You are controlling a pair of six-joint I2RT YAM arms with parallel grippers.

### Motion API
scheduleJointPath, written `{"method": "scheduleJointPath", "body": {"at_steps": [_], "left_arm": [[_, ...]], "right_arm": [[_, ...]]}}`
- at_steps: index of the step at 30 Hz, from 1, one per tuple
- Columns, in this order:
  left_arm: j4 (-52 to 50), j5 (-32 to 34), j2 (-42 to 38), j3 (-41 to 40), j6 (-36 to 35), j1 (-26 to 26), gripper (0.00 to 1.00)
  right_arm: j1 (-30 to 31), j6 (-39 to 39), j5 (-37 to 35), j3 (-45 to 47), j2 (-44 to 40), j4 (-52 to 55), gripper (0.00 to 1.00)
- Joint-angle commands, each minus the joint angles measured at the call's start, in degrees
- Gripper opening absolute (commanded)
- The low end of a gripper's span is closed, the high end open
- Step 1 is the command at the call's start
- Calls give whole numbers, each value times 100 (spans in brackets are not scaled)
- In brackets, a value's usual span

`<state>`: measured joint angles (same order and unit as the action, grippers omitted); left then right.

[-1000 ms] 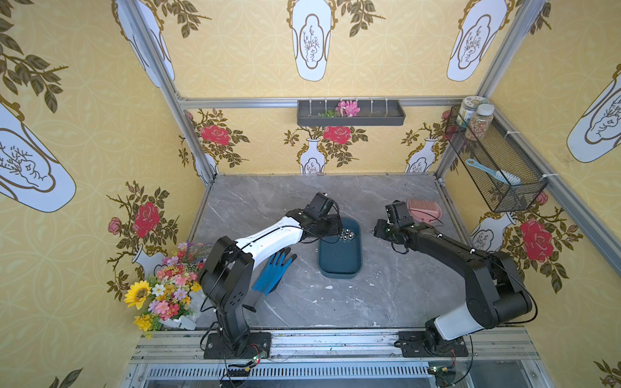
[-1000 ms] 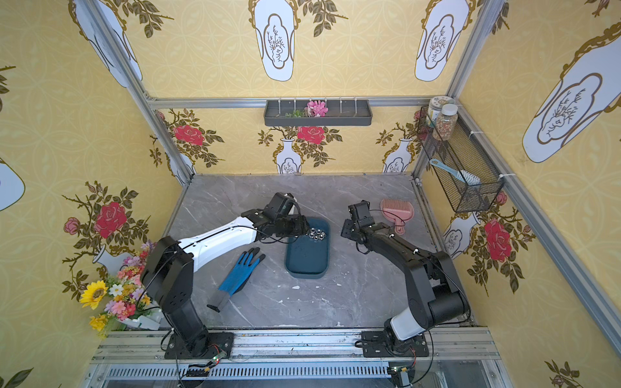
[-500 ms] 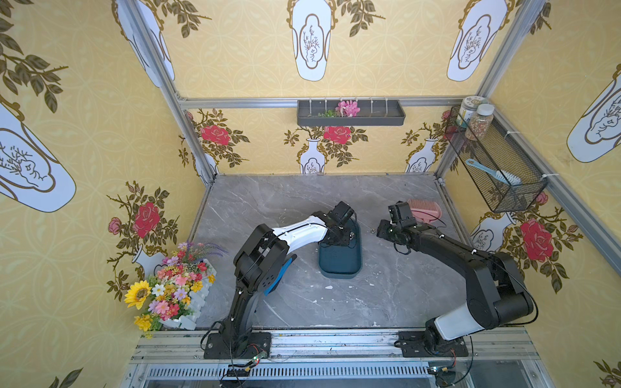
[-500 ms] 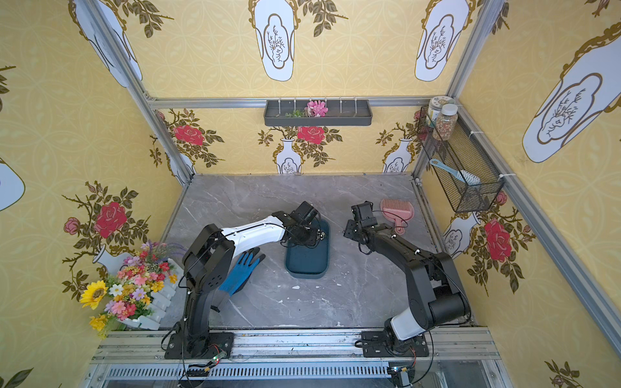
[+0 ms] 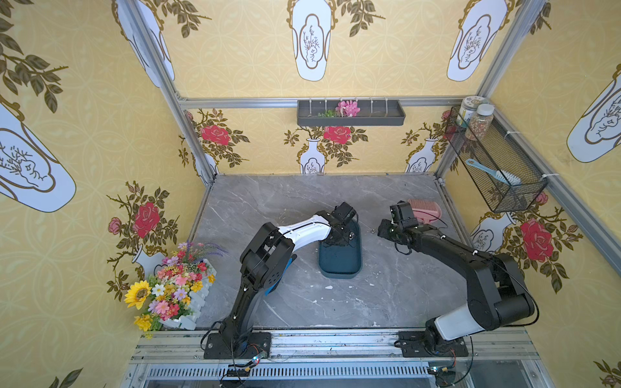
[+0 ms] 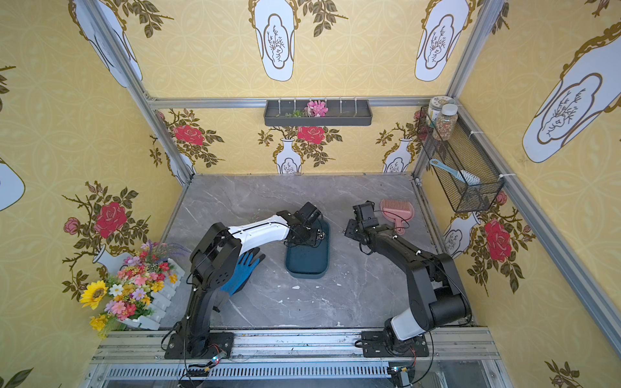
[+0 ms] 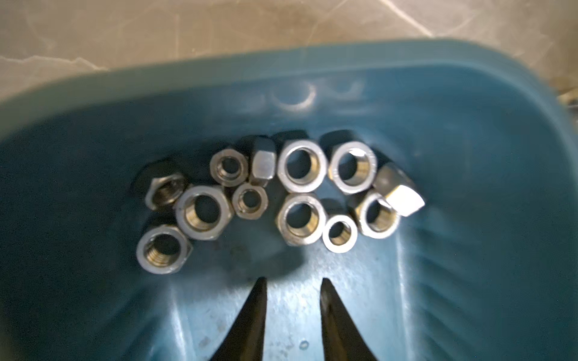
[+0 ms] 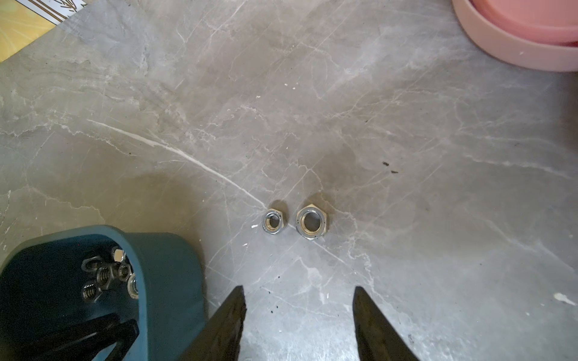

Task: Take out the wing nut from the storage box
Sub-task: Pick up the nut from the storage box.

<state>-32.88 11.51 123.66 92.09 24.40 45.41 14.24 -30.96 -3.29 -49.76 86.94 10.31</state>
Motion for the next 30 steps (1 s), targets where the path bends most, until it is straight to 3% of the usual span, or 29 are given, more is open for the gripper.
{"method": "scheduleJointPath", "body": {"at_steps": [1,5,9,14,30], "left_arm": [[-192,235,169,89,-72,3,32],[-285,335,310,230,-71,3,34],[-276,360,402,321,-76,2,45],[-273,309,549,427,-91,3,50],[-179,-45,783,599,-76,-6,43]], "right_arm": [[-8,63,-25,12,-65,-178,56],[-23,57,-31,10,-97,-171,56],[-30,60,-40,1,-122,-160,56],[-38,63,-54,-31,-133,-136,56],[-44,80,-63,-74,-122,-90,56]]}}
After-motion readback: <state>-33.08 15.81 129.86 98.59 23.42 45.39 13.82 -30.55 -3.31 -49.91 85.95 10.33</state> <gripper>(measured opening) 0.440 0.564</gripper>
